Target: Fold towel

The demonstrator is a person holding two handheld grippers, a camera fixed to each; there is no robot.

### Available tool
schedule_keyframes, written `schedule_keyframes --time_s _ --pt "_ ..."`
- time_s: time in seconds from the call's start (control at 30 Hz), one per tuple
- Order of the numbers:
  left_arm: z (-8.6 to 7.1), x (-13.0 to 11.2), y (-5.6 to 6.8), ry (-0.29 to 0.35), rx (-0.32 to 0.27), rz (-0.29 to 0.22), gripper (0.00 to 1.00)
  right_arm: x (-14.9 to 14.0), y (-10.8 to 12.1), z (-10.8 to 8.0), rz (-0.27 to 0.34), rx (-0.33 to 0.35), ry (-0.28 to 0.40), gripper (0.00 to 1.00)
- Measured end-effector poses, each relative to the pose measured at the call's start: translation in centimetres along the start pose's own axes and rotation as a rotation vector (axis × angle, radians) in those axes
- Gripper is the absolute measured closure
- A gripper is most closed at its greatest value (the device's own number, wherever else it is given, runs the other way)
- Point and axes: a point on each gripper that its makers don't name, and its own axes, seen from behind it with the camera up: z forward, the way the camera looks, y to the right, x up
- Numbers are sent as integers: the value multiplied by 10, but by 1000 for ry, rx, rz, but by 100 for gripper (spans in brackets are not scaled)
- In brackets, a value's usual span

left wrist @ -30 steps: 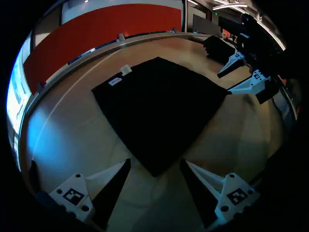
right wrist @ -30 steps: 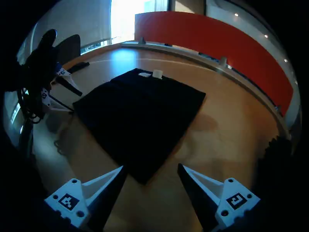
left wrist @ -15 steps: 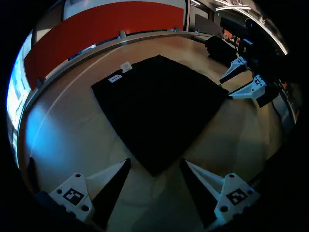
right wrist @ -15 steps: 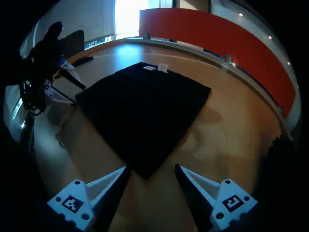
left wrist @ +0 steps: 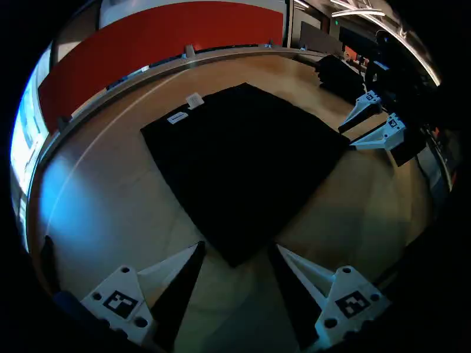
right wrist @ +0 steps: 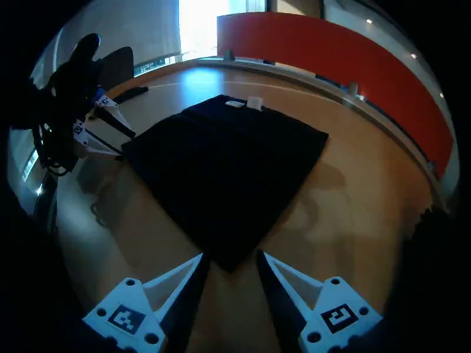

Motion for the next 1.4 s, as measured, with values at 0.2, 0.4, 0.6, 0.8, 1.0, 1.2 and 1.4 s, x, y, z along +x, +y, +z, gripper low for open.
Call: schedule_keyframes --time_s 0.2,0.4,0.6,0.8,1.0,1.2,1.4 --pt "-1 1 -1 -6 14 -20 37 -1 -1 -1 4 3 1 58" --pt "-2 1 -2 -12 25 -35 48 -1 0 -1 16 0 2 74" --pt "-2 1 -2 -19 35 -41 66 0 -3 -1 20 11 -5 80" --pt "-3 1 -6 -24 56 -63 82 1 -10 -2 37 29 -8 82" --pt "-5 2 -3 -29 50 -85 85 6 -13 -4 42 26 0 83" --pt "-11 8 -1 -22 52 -98 85 15 -9 -10 49 19 21 83" --pt "-29 25 -3 0 71 -119 85 37 -3 -26 52 5 64 83"
